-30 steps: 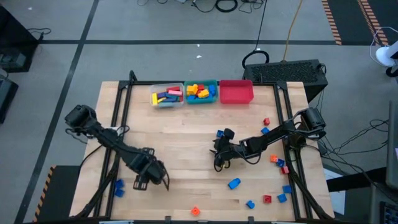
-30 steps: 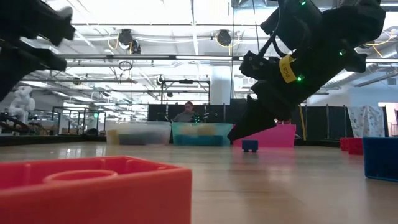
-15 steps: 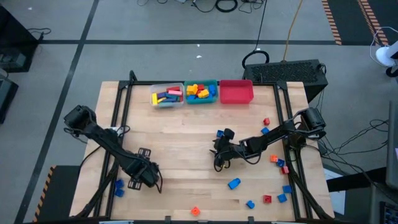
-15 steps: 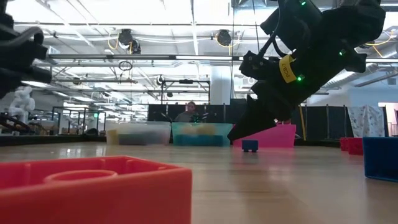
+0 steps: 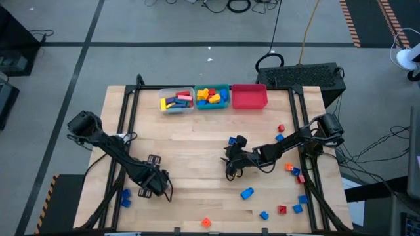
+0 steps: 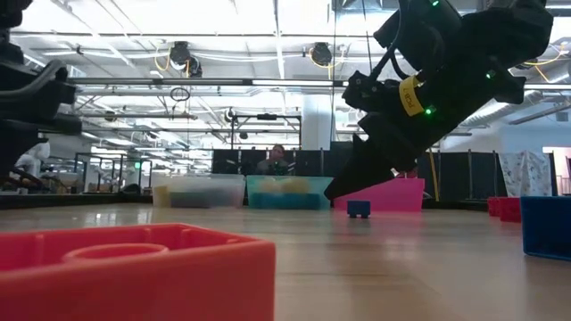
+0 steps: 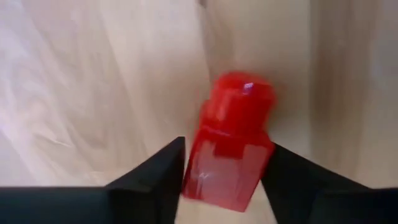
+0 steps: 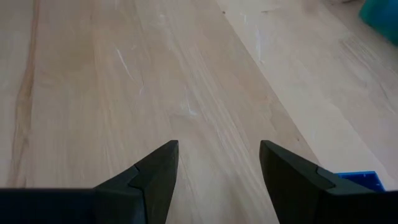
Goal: Sort blocks by size
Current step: Put the red 1 stud game piece into the green bin
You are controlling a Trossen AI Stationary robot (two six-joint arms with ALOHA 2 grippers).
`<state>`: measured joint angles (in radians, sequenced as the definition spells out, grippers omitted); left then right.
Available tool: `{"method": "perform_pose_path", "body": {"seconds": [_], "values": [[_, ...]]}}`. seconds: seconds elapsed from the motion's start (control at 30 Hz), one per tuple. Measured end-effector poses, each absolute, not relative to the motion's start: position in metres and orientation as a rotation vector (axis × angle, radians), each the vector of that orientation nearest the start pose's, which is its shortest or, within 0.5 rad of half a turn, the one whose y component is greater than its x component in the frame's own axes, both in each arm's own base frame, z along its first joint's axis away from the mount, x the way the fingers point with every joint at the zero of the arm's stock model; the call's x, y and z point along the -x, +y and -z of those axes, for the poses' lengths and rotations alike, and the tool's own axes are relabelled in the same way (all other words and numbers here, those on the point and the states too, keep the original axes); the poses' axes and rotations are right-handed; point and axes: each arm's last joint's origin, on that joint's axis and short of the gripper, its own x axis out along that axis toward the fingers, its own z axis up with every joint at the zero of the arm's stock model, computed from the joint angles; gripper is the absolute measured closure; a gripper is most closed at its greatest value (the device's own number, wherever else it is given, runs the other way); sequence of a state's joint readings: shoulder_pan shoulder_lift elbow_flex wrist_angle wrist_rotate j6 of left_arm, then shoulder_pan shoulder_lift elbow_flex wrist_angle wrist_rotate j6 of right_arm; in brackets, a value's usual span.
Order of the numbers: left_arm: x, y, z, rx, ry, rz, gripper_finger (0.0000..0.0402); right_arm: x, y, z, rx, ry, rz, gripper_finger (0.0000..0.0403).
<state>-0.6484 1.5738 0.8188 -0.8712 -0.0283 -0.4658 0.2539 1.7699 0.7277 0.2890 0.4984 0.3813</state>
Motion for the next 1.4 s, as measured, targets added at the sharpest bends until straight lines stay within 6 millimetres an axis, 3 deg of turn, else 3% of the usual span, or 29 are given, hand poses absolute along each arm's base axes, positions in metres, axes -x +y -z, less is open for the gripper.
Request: {"method": "perform_pose_path", "body": {"seconds": [0.13, 0.33, 0.47, 0.67, 0.93, 1.2, 1.4], "values": [[-0.194, -0.134, -0.147, -0.191, 1.567, 0.048, 0.0263, -0.309, 0.064, -0.117, -0.110, 0.639, 0.376, 0.0193], [-0.212, -0.117, -0.147, -0.229, 1.480, 0.015, 0.0263, -0.310, 0.060, -0.117, -0.141, 0.634, 0.395, 0.0193], [-0.230, -0.095, -0.148, -0.284, 1.405, -0.010, 0.0264, -0.310, 0.060, -0.117, -0.143, 0.633, 0.397, 0.0193], [-0.263, -0.042, -0.152, -0.328, 1.255, -0.099, 0.0264, -0.310, 0.060, -0.117, -0.143, 0.634, 0.396, 0.0193], [-0.299, 0.038, -0.170, -0.364, 0.924, -0.254, 0.0264, -0.311, 0.058, -0.117, -0.144, 0.634, 0.402, 0.0193], [-0.301, 0.118, -0.191, -0.306, 0.652, -0.381, 0.0264, -0.310, 0.058, -0.116, -0.175, 0.638, 0.412, 0.0193], [-0.297, 0.162, -0.186, -0.262, 0.589, -0.381, 0.0264, -0.305, 0.060, -0.112, -0.202, 0.683, 0.437, 0.0193]]}}
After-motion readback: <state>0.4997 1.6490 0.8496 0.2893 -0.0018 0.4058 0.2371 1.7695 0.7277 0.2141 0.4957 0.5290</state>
